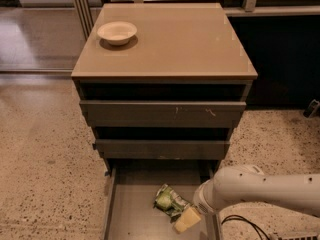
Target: Pick green jalapeno chip bag from bottom drawer and place on counter
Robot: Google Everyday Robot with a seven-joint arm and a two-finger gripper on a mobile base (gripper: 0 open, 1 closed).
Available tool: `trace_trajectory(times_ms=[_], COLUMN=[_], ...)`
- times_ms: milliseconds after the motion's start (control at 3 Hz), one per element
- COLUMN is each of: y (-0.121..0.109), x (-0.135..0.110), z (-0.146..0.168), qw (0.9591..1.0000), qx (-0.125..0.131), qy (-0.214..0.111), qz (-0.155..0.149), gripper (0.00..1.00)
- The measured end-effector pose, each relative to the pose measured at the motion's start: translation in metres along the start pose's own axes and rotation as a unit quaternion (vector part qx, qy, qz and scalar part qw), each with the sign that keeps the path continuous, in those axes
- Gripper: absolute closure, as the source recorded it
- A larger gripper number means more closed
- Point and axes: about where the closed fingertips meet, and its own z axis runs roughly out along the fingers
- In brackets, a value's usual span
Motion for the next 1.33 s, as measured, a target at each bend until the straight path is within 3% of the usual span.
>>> trace_trajectory(times_ms=[333,667,1000,1333], y=[-0.012,-0.039,-0.062,-0.062], x=[-0.001,-0.001,0.004,0.004], z=[0.058,0.097,0.125,0.125], qw=[0.9989,0.9951,0.992,0.992], qx=[-0.011,-0.016,-0.031,-0.031], qy=[-0.023,-0.054,-0.081,-0.08], qz=[0.039,0.081,0.092,0.092], gripper=[0.0,0.0,0.0,0.0])
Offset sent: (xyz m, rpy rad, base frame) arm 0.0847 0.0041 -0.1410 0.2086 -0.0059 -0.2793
